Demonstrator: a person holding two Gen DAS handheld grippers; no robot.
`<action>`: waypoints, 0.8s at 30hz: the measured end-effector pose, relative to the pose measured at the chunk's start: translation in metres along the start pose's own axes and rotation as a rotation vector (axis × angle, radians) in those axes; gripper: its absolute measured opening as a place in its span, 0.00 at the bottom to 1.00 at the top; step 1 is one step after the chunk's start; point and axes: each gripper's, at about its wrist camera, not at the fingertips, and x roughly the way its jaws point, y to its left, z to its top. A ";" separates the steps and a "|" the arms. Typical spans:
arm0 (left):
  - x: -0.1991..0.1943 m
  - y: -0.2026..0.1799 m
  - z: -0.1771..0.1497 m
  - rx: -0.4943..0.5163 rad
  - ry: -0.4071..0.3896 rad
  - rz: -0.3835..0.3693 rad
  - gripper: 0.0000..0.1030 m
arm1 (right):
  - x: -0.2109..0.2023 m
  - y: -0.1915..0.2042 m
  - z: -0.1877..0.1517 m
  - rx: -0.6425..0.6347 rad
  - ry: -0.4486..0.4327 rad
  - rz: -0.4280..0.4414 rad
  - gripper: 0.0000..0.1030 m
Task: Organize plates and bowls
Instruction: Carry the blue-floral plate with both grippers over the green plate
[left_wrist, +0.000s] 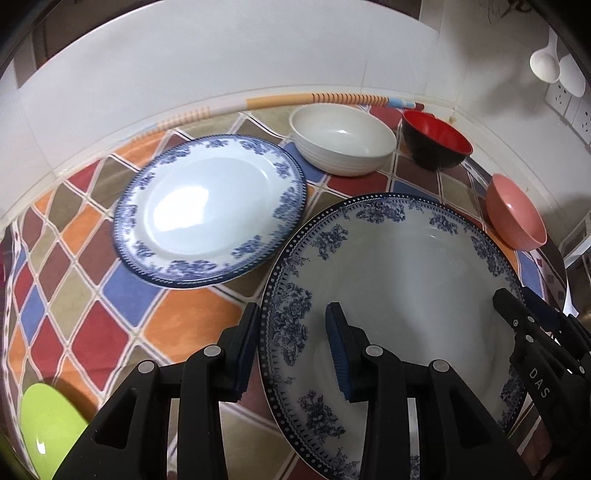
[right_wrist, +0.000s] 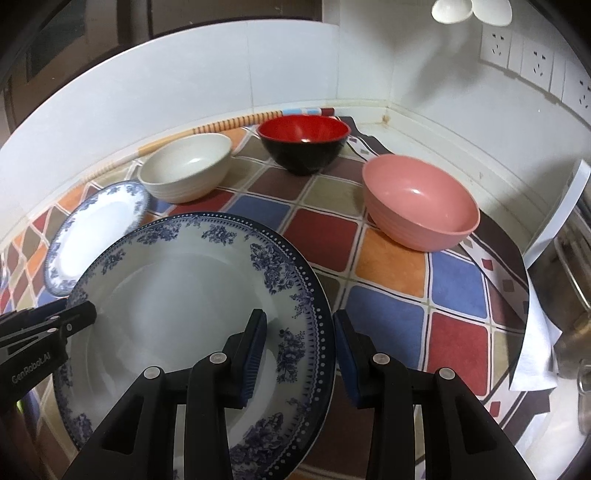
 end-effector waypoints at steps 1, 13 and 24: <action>-0.004 0.003 -0.001 -0.004 -0.005 0.002 0.35 | -0.003 0.003 0.000 -0.003 -0.003 0.002 0.37; -0.052 0.048 -0.015 -0.055 -0.079 0.034 0.35 | -0.041 0.041 -0.001 -0.052 -0.052 0.045 0.37; -0.097 0.106 -0.044 -0.122 -0.123 0.094 0.35 | -0.076 0.095 -0.012 -0.116 -0.082 0.104 0.37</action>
